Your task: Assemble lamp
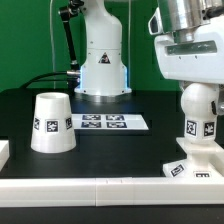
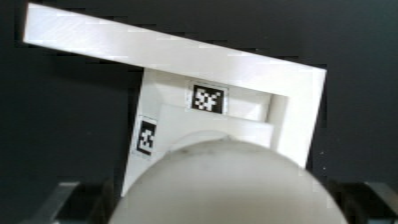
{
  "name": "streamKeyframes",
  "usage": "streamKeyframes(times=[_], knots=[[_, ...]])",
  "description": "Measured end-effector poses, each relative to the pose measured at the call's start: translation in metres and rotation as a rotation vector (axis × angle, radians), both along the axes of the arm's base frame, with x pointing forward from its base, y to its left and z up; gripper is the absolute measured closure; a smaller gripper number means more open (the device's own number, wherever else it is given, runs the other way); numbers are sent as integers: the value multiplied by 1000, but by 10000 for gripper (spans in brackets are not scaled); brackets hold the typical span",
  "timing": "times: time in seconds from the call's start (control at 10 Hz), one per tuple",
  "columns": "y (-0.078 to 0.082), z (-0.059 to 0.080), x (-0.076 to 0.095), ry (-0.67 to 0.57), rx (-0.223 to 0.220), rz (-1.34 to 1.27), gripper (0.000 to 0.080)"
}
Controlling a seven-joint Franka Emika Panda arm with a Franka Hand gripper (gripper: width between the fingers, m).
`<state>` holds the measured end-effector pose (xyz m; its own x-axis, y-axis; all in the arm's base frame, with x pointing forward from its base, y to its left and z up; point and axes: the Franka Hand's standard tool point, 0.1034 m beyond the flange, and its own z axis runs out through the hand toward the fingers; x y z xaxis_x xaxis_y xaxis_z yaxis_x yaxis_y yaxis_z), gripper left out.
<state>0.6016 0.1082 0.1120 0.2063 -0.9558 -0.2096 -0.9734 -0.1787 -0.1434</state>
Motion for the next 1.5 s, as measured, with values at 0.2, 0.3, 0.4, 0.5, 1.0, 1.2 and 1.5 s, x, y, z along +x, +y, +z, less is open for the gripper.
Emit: streamKeyframes(times=[0.2,0.3,0.4,0.5,1.0,1.2,1.5], knots=[[1,0,2,21,24,-132,222],[2,0,2,33,32,-182,222],[2,0,1,27,29,-160,222],[1,0,1,19,22,-106,129],[-1,4,4,-49,-42,365,101],[-1,4,5,-79,-52,488,101],[-4,4,4,-137,-147,909,101]])
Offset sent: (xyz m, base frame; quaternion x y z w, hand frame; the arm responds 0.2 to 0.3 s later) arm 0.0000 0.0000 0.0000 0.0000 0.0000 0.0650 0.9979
